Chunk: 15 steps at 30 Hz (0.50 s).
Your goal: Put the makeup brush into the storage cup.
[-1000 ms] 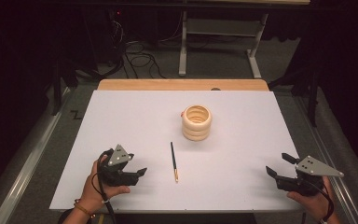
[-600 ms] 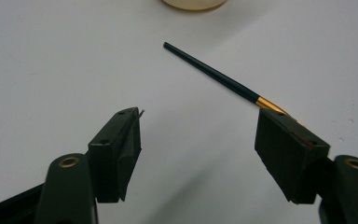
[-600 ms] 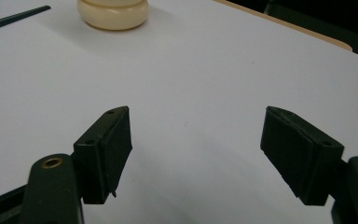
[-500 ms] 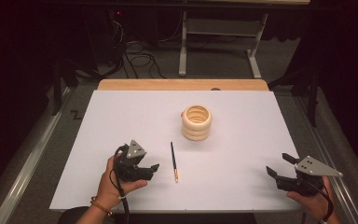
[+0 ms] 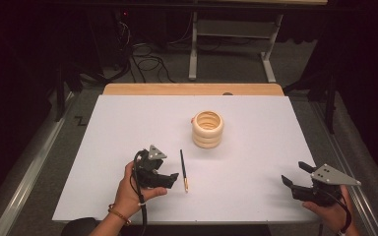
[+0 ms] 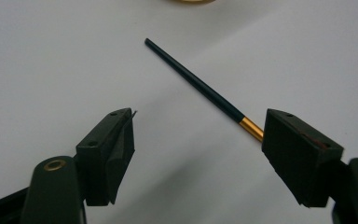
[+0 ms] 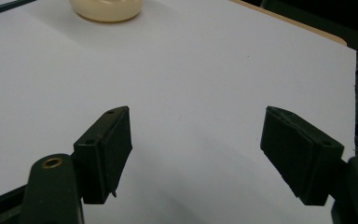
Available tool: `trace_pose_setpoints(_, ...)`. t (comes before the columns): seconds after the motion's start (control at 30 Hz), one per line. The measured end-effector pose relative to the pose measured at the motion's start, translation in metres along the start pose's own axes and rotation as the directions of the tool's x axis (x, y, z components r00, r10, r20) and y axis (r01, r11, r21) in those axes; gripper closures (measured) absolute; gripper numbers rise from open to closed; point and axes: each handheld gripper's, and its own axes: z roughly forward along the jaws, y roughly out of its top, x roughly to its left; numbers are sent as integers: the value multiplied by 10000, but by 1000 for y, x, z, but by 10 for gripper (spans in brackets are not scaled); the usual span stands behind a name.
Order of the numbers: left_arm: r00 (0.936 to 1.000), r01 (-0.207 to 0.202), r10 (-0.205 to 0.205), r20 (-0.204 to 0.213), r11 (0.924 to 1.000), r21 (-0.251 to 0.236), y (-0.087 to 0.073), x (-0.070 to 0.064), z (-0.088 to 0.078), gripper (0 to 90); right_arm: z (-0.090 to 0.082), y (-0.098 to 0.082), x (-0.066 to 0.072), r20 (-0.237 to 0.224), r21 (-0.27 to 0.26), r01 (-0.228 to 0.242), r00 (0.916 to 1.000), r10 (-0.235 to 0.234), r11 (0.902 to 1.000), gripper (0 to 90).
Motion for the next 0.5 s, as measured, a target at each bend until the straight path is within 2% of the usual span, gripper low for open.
trace_pose_setpoints(0.1,9994,303,-307,175,9994,188,6,-5,6,236,0,0,1,-64,19,48,10000,-48,10000,258)
trace_pose_setpoints(0.13,9981,468,-493,378,9969,637,11,-8,10,234,0,0,1,-60,87,36,10000,-35,10000,258)
trace_pose_setpoints(0.23,9979,527,-555,338,9956,777,16,-11,14,234,1,0,1,-56,125,92,9999,-91,9999,258)
trace_pose_setpoints(0.3,9966,652,-702,437,9921,1068,21,-13,17,235,2,0,2,-66,133,147,9999,-146,9998,257)
trace_pose_setpoints(0.37,9963,830,-854,103,9854,1485,26,-15,22,239,2,0,2,-68,178,180,9998,-179,9997,258)
trace_pose_setpoints(0.5,9956,897,-929,77,9770,1933,30,-17,32,267,2,0,2,-86,213,162,9998,-160,9996,258)
